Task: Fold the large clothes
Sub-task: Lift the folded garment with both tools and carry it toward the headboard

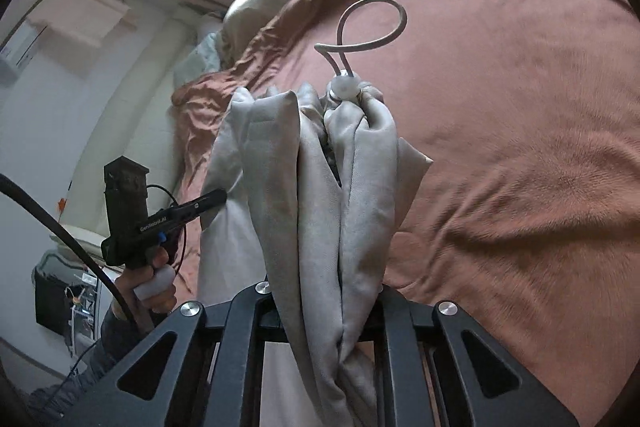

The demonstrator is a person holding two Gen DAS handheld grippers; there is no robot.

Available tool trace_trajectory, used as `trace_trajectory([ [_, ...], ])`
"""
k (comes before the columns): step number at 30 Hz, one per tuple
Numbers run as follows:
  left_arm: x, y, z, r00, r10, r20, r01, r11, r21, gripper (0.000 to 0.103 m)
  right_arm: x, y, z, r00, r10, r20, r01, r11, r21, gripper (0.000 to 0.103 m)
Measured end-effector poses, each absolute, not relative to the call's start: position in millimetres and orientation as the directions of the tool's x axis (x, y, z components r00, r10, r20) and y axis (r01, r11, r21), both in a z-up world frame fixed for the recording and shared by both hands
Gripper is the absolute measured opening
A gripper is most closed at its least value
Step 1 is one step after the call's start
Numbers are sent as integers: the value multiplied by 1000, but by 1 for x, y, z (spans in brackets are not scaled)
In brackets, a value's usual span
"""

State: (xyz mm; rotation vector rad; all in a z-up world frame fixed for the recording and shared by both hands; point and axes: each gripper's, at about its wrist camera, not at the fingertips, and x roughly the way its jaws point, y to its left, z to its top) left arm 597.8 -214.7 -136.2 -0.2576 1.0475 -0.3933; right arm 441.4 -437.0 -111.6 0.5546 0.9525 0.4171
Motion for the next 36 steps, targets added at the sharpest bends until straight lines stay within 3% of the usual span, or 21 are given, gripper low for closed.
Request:
trace_trajectory([
  [20,490,-150,29,667,-490,-561,277,862,-423,12,329,-313,27,647,550,-528,-309,822,478,9],
  [27,448,-79,83,749,-441,-494,240,876,-418,12,320,-228,66,621,608,-495,-424,792,440,9],
  [36,383,31,127,842,-314,-439,136,911,-390,12,329,-123,70,518,710,-478,-557,704,441,9],
])
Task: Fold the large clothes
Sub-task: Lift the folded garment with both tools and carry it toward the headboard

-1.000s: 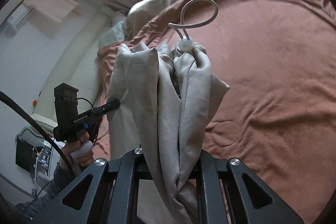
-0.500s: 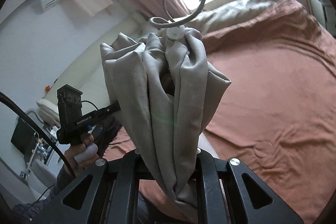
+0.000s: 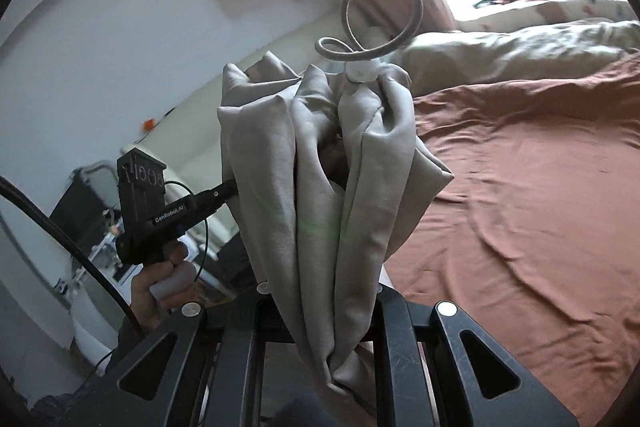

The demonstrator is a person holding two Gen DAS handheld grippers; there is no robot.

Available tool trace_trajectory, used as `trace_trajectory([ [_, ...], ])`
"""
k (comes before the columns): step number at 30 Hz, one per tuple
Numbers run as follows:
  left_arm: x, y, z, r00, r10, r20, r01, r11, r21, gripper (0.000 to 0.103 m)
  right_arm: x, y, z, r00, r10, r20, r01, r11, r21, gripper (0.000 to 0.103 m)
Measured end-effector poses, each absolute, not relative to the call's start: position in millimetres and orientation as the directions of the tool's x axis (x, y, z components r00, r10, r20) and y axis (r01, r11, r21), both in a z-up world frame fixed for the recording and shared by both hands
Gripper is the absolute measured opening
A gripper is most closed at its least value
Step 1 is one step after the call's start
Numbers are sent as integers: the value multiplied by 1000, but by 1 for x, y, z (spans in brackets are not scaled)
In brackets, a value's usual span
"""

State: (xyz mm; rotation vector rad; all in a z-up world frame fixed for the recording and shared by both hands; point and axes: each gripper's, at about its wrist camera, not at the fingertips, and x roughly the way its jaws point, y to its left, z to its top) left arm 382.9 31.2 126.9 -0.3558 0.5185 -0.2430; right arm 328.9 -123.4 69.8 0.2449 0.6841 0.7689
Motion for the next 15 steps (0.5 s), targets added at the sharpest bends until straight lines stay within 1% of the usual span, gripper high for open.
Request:
trace_trajectory([
  [9,325,145,146,897,-151,-415,1,940,-340,12,343,8,62,401,790,-463,-672,598,437,9],
  [11,312,169,150,906,-105,-410,-20,957,-290,12,345,36,60,380,798,-468,-689,582,432,9],
  [13,301,190,151,911,-79,-406,-37,962,-271,12,347,65,55,355,807,-472,-707,562,430,9],
  [15,289,215,152,916,-62,-397,-55,959,-276,12,352,89,55,337,813,-474,-720,547,427,9],
])
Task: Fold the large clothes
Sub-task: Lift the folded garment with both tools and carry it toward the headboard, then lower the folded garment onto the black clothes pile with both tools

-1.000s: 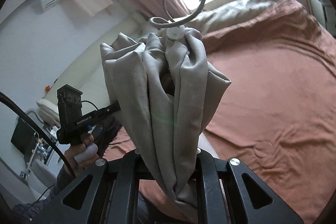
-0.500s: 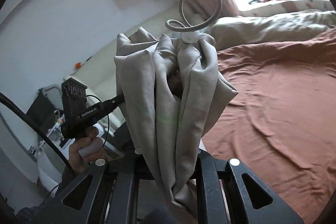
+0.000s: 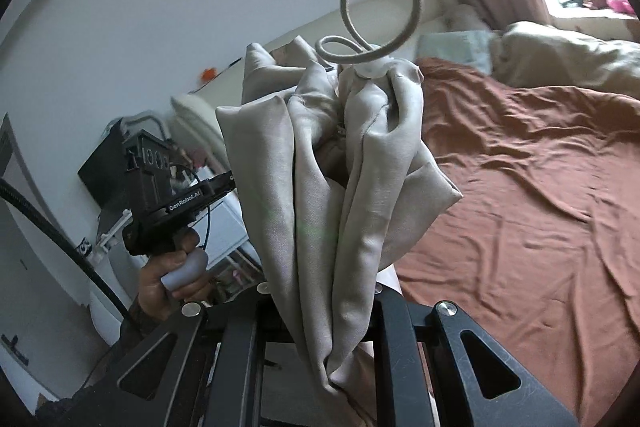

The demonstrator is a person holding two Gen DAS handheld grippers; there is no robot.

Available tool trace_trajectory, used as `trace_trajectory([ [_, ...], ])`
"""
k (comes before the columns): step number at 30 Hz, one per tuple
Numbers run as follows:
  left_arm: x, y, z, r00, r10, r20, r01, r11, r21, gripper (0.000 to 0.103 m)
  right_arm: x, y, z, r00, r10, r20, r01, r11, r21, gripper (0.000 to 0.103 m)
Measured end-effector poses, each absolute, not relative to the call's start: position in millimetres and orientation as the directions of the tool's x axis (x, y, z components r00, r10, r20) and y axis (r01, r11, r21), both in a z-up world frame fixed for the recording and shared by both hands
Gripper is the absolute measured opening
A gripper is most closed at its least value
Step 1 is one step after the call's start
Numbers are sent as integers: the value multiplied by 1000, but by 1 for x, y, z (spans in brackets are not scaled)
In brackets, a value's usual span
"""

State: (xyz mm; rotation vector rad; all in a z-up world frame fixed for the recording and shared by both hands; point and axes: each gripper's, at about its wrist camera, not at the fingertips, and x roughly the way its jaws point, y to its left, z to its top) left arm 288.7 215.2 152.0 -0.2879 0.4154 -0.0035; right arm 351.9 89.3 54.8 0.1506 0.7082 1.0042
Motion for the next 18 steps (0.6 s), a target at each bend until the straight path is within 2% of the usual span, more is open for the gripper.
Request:
trace_trajectory([
  [6,262,290,155,925,13,-380,-135,946,-294,11,378,171,43,296,831,-471,-755,505,418,9],
  [18,227,406,173,910,199,-364,-293,929,-224,11,407,317,-3,161,877,-453,-792,388,470,9],
])
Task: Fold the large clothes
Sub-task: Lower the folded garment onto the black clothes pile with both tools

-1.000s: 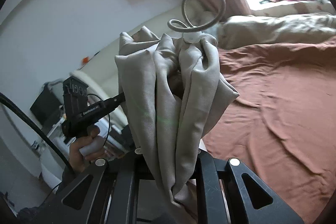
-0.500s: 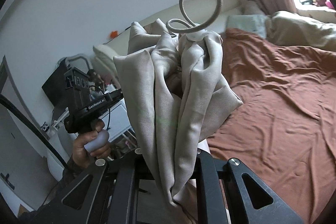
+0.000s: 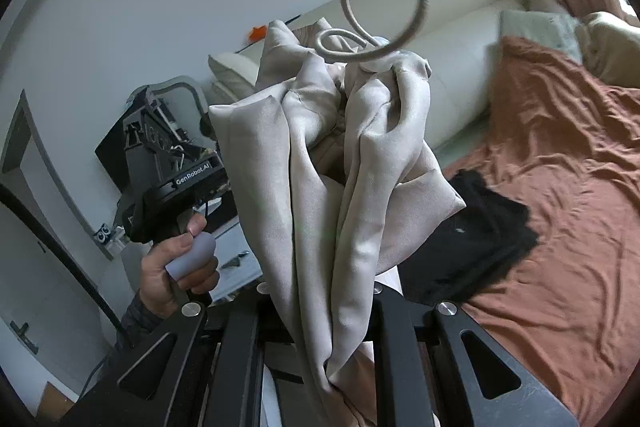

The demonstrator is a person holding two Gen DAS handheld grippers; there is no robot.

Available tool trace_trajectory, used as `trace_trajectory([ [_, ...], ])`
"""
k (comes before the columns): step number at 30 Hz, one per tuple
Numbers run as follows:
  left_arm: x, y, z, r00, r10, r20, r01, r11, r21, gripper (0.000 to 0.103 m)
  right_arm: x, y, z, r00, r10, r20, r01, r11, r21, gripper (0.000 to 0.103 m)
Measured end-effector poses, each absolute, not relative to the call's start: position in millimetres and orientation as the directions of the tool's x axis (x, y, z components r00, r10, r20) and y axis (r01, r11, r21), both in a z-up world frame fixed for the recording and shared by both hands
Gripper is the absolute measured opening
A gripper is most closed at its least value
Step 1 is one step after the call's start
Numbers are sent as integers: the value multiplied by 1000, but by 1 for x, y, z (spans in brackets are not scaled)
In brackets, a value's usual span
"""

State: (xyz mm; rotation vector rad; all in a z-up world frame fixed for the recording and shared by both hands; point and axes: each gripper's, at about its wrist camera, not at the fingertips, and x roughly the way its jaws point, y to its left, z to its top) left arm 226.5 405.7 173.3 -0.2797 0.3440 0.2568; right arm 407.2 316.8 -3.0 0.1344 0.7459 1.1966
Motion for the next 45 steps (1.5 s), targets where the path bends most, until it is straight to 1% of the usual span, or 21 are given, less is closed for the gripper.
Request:
trace_trajectory([
  [8,211,458,160,880,282,-383,-388,891,-236,10,425,408,-32,73,876,-476,-820,324,471,9],
  [12,214,478,156,866,316,-388,-421,879,-222,5,441,441,-49,41,877,-478,-818,304,488,9],
  [15,228,490,150,855,330,-400,-434,878,-202,2,456,461,-64,24,878,-477,-806,299,510,9],
  [18,255,501,132,857,299,-420,-408,891,-198,1,477,479,-78,30,889,-458,-803,294,518,9],
  [21,294,521,99,843,284,-457,-423,875,-237,1,509,493,-100,32,888,-459,-771,314,554,9],
  [23,310,530,84,834,286,-471,-435,867,-245,1,530,500,-115,44,879,-475,-759,338,556,9],
  [26,340,543,55,818,272,-507,-447,856,-262,1,563,499,-137,42,878,-476,-721,356,594,9],
  [30,370,551,33,785,278,-554,-459,861,-218,1,594,488,-161,67,876,-477,-664,396,634,9],
  [35,399,556,13,747,295,-596,-478,861,-173,2,629,456,-200,135,874,-466,-517,463,720,9],
  [37,414,556,-4,698,286,-657,-467,877,-115,4,638,446,-221,148,859,-490,-458,499,736,9],
  [39,421,553,-20,624,333,-707,-489,872,-21,6,640,439,-239,146,846,-513,-406,524,749,9],
  [41,416,553,-27,583,364,-727,-515,857,16,8,644,439,-251,146,848,-509,-370,524,767,9],
  [42,405,555,-32,568,359,-740,-526,850,8,9,646,435,-252,148,852,-503,-353,520,778,9],
  [44,384,559,-37,573,326,-752,-533,845,-39,15,649,437,-253,140,860,-490,-326,508,798,9],
  [45,368,560,-40,577,312,-755,-539,840,-66,26,649,441,-253,141,860,-491,-328,508,796,9],
])
